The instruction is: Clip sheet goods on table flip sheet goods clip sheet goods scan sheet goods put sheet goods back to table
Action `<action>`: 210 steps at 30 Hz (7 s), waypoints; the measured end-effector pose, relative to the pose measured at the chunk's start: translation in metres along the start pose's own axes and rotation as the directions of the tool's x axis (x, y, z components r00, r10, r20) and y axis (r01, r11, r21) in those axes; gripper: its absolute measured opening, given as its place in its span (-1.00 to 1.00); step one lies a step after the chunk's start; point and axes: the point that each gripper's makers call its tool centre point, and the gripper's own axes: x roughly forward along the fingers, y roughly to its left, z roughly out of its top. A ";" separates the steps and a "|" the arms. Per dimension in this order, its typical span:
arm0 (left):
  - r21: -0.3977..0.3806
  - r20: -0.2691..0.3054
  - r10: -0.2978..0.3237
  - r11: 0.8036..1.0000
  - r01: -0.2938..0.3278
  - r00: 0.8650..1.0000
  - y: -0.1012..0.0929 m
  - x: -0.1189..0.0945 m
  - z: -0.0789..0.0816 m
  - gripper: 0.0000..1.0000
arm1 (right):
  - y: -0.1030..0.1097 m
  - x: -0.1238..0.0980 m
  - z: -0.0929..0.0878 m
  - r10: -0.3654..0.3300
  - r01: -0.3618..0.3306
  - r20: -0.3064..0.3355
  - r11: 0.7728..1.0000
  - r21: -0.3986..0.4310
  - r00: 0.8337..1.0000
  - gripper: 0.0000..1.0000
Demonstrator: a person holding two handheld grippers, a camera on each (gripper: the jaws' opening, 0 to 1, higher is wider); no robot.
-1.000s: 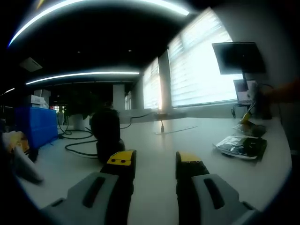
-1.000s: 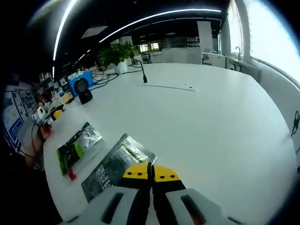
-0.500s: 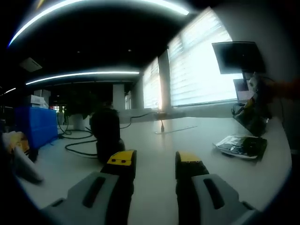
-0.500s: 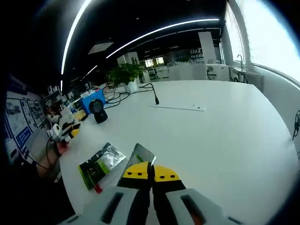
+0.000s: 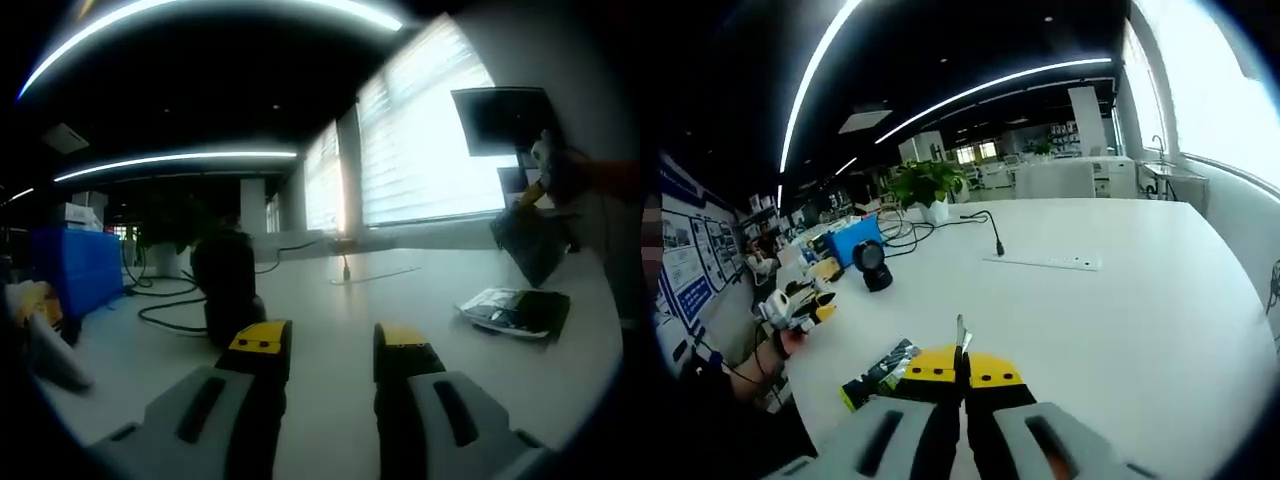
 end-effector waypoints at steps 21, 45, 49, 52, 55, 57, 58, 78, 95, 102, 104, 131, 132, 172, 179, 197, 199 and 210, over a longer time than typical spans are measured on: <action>-0.003 0.006 0.003 1.000 -0.003 1.000 0.002 0.000 0.001 -0.49 | 0.024 -0.001 0.043 0.034 -0.040 0.176 0.999 0.030 0.984 -1.00; -0.020 0.005 0.029 0.999 -0.029 1.000 0.006 -0.002 0.001 -0.31 | 0.077 0.061 0.092 0.068 -0.118 0.316 0.983 0.143 0.946 -1.00; -0.011 -0.003 0.023 1.000 -0.023 1.000 0.004 -0.002 0.000 -0.30 | 0.078 0.073 0.091 0.052 -0.104 0.312 0.983 0.154 0.949 -1.00; -0.008 -0.009 0.020 1.000 -0.020 1.000 0.003 -0.001 -0.001 -0.30 | 0.078 0.080 0.091 0.040 -0.105 0.323 0.977 0.185 0.945 -1.00; -0.007 -0.008 0.018 1.000 -0.018 1.000 0.003 -0.001 -0.001 -0.29 | 0.080 0.084 0.093 0.030 -0.100 0.337 0.976 0.192 0.941 -1.00; -0.007 -0.010 0.024 1.000 -0.024 1.000 0.004 -0.001 -0.001 -0.29 | 0.082 0.088 0.094 0.024 -0.098 0.344 0.975 0.198 0.939 -1.00; -0.012 -0.017 0.028 1.000 -0.028 0.999 0.005 -0.001 -0.002 -0.29 | 0.082 0.090 0.095 0.020 -0.095 0.347 0.975 0.202 0.938 -1.00; -0.032 -0.003 0.012 0.999 -0.012 1.000 0.005 0.001 0.000 -0.20 | 0.099 0.143 0.117 -0.047 -0.045 0.407 0.976 0.213 0.912 -1.00; -0.031 -0.003 0.015 0.999 -0.015 1.000 0.006 0.001 0.000 -0.20 | 0.109 0.184 0.142 -0.123 0.044 0.458 0.983 0.180 0.880 -1.00; -0.031 -0.002 0.017 0.999 -0.017 1.000 0.006 0.000 0.000 -0.20 | 0.116 0.200 0.139 -0.133 0.067 0.448 0.985 0.160 0.884 -1.00; -0.030 0.000 0.014 0.999 -0.014 1.000 0.006 0.000 0.000 -0.20 | 0.116 0.204 0.138 -0.137 0.074 0.445 0.985 0.156 0.885 -1.00; -0.026 -0.001 0.005 1.000 -0.005 1.000 0.003 0.000 -0.001 -0.20 | 0.094 0.250 0.137 -0.239 0.190 0.458 0.970 0.150 0.856 -1.00; -0.027 -0.001 0.004 1.000 -0.004 1.000 0.003 0.000 -0.001 -0.20 | 0.092 0.251 0.136 -0.243 0.193 0.458 0.969 0.155 0.855 -1.00; -0.030 0.002 -0.004 1.000 0.004 1.000 0.002 0.000 0.000 -0.21 | 0.134 0.272 0.130 -0.199 0.144 0.442 0.977 0.155 0.875 -1.00; -0.028 0.002 -0.002 1.000 0.002 1.000 0.002 -0.001 0.000 -0.21 | 0.138 0.248 0.141 -0.156 0.115 0.445 0.986 0.117 0.882 -1.00; -0.013 -0.008 0.000 1.000 0.000 1.000 0.001 0.000 -0.001 -0.21 | 0.152 0.187 0.137 0.007 -0.022 0.416 0.999 0.032 0.909 -1.00; -0.012 -0.009 0.001 1.000 -0.001 1.000 0.002 0.000 -0.001 -0.21 | 0.155 0.182 0.132 0.026 -0.040 0.405 0.999 0.026 0.914 -1.00; -0.004 -0.016 0.001 1.000 -0.001 1.000 0.001 0.001 -0.002 -0.21 | 0.139 0.165 0.131 0.082 -0.068 0.393 0.997 -0.048 0.916 -1.00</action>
